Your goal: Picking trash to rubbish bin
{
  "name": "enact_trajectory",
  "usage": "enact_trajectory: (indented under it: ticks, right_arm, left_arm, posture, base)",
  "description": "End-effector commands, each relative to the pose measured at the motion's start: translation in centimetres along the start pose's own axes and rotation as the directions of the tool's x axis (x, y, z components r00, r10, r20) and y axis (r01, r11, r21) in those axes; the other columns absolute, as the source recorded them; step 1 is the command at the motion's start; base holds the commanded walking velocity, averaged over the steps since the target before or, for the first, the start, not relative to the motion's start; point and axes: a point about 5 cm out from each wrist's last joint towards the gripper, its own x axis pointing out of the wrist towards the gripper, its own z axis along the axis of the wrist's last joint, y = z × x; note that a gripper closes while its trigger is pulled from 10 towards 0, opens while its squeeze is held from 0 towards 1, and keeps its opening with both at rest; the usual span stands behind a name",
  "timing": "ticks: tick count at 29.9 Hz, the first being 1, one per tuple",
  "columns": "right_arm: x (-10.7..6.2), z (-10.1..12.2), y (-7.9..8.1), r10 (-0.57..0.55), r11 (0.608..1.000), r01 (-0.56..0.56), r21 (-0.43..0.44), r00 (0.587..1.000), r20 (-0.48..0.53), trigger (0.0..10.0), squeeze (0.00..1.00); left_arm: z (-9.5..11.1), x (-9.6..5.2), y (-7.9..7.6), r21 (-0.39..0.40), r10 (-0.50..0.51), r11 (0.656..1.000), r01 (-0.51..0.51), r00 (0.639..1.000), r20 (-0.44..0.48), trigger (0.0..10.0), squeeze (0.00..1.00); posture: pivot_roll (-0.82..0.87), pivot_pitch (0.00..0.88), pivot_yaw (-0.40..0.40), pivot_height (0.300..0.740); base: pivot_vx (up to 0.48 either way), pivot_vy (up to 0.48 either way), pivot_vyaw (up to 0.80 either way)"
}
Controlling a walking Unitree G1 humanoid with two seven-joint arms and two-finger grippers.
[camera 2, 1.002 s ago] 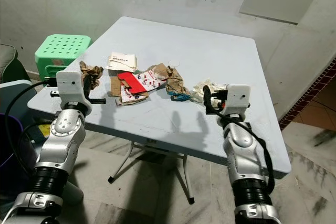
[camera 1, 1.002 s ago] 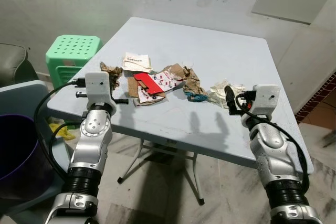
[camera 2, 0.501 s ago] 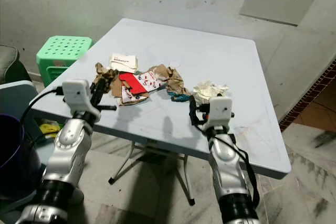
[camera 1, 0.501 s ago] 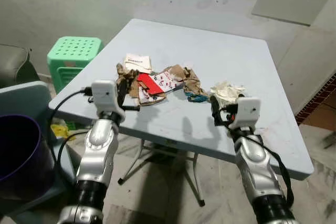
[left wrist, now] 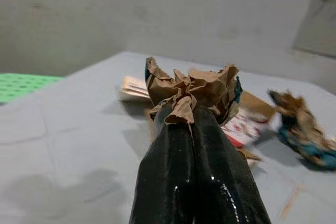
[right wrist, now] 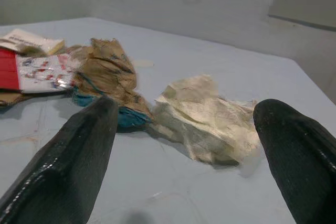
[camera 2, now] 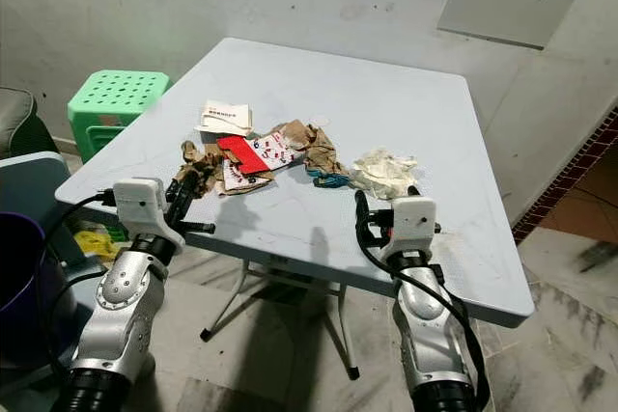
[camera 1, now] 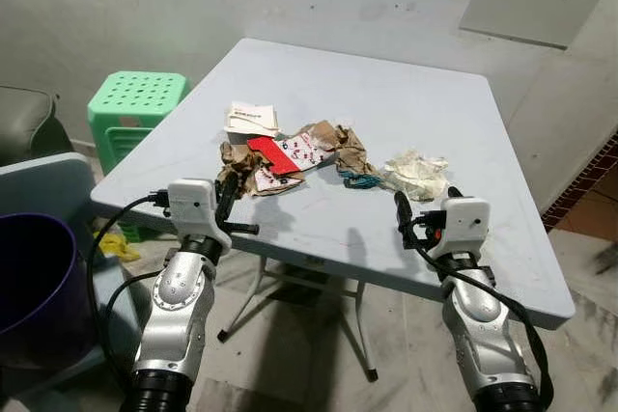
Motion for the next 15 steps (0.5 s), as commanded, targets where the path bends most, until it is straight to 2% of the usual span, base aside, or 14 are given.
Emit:
enact_trajectory:
  ticks: [1,15]
  right_arm:
    - [0.15,0.43,0.12,0.010,1.000,-0.010,-0.002,1.000,0.009,10.0,0.00]
    - [-0.15,0.18,0.21,0.029,1.000,-0.029,-0.001,1.000,-0.009,10.0,0.00]
  left_arm:
    - [0.49,0.17,0.32,0.001,0.005,1.000,-0.005,1.000,0.012,10.0,0.00]
    - [0.51,0.23,0.30,-0.006,0.012,1.000,-0.012,1.000,-0.001,10.0,0.00]
  posture:
    - [0.08,0.000,-0.066,0.740]
    - [0.09,0.000,-0.072,0.740]
  base:
    - [0.000,0.000,0.80]
    - [0.000,0.000,0.80]
